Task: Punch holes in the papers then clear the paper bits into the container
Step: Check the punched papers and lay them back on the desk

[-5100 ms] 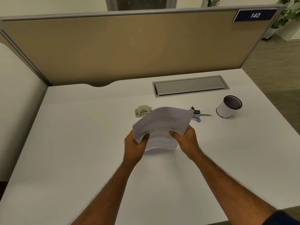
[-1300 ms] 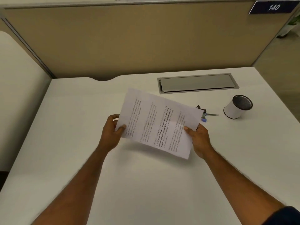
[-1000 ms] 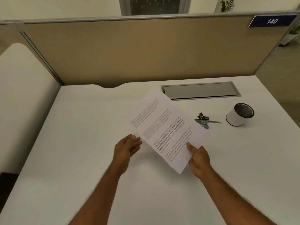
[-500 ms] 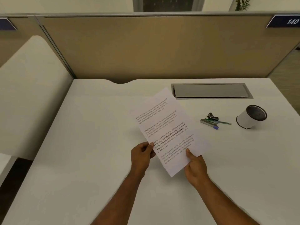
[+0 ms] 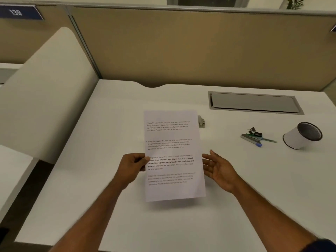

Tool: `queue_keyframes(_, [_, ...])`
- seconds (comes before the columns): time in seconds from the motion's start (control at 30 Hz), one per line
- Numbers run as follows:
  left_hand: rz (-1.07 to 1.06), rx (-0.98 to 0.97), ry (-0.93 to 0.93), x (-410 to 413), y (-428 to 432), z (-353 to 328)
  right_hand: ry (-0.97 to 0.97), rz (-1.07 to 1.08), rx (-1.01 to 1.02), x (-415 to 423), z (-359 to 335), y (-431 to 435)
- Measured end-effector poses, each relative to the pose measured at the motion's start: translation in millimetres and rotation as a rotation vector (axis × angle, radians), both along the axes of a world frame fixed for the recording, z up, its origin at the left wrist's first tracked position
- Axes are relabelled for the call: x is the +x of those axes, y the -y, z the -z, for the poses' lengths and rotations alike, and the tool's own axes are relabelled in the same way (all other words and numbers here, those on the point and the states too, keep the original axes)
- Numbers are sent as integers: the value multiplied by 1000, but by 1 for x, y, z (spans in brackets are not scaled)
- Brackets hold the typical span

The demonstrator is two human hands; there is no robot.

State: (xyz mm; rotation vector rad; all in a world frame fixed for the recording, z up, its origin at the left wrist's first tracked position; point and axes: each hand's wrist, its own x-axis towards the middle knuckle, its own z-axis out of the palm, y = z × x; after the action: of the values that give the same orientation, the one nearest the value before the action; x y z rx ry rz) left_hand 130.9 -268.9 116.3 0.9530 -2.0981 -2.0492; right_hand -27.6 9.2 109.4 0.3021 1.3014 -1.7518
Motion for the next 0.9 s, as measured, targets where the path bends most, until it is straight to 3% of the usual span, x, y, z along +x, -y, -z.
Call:
queue_keyframes(0.1, [40,-32,37,19,29,1,-141,-210,50,7,0,45])
queue_keyframes(0.27, [39,-64,90,45,76,4,-320,-175,232,25,8,111])
queue_keyframes(0.7, [-205,-445,332,86,178,55,-419,-329,383,77,50,242])
queue_keyframes(0.9, [-253,-494,411,92,207,70,-455,-399,431,86,62,277])
